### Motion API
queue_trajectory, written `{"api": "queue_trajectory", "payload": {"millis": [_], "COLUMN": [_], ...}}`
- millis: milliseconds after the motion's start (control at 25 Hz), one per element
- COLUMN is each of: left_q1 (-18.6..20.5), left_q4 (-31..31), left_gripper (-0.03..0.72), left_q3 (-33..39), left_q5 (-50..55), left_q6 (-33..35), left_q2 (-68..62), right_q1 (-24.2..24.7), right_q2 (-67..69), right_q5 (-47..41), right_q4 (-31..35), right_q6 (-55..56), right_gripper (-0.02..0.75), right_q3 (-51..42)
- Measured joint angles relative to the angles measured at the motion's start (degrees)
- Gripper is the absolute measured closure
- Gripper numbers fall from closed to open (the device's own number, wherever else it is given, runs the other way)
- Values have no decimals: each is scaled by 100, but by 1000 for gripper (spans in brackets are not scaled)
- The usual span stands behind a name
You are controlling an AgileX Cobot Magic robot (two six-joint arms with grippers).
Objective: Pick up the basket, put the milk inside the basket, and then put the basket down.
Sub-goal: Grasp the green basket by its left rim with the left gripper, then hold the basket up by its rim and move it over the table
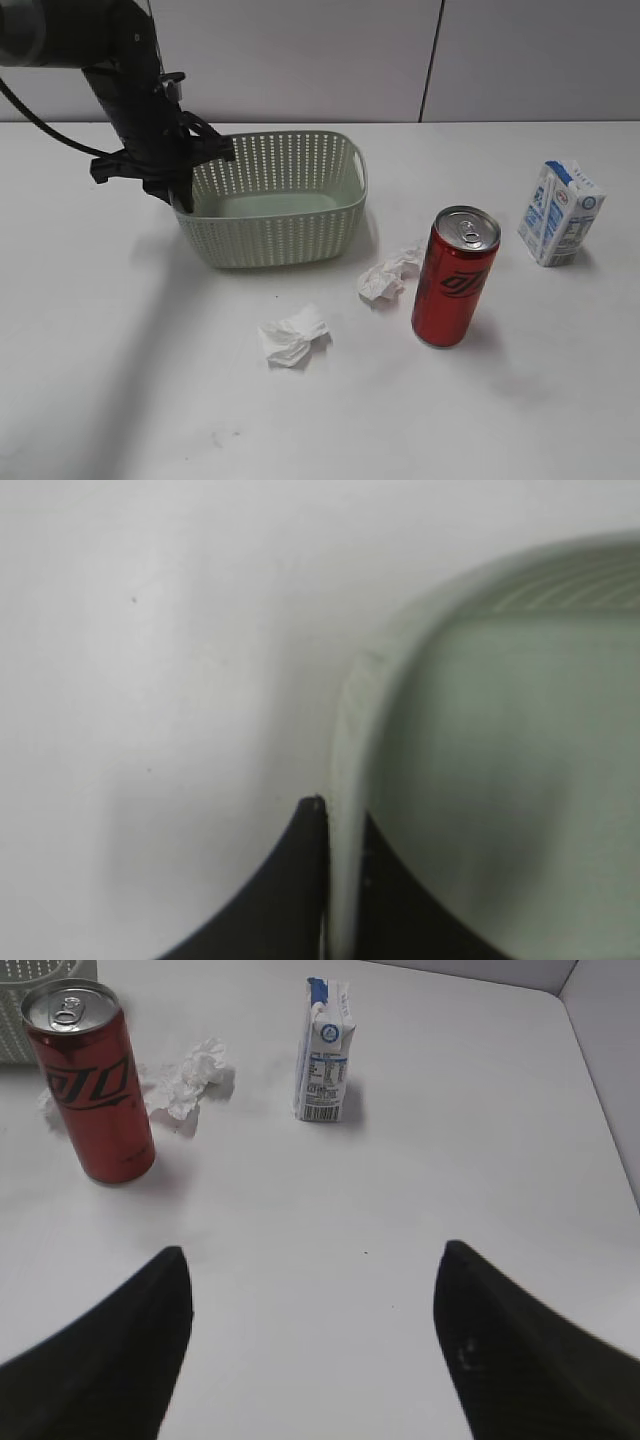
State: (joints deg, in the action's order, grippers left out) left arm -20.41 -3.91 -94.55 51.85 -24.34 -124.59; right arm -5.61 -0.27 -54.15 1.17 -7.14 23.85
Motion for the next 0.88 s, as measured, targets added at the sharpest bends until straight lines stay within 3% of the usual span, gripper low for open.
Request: {"api": "queue_trajectory", "payload": {"millis": [440,880], "left_q1": [0,-74], "left_q4": [-19,135], "left_gripper": [689,689], "left_q3": [-6,-1], "left_q5": [307,1635], "left_q6": [-375,-422], "left_q2": [290,1386], "right_q1": [0,0], "right_q2": [0,0], "right_q5": [0,0], "right_q4": [0,0], "right_q6": [0,9], "right_gripper": [148,148], "right_q3": [0,0]}}
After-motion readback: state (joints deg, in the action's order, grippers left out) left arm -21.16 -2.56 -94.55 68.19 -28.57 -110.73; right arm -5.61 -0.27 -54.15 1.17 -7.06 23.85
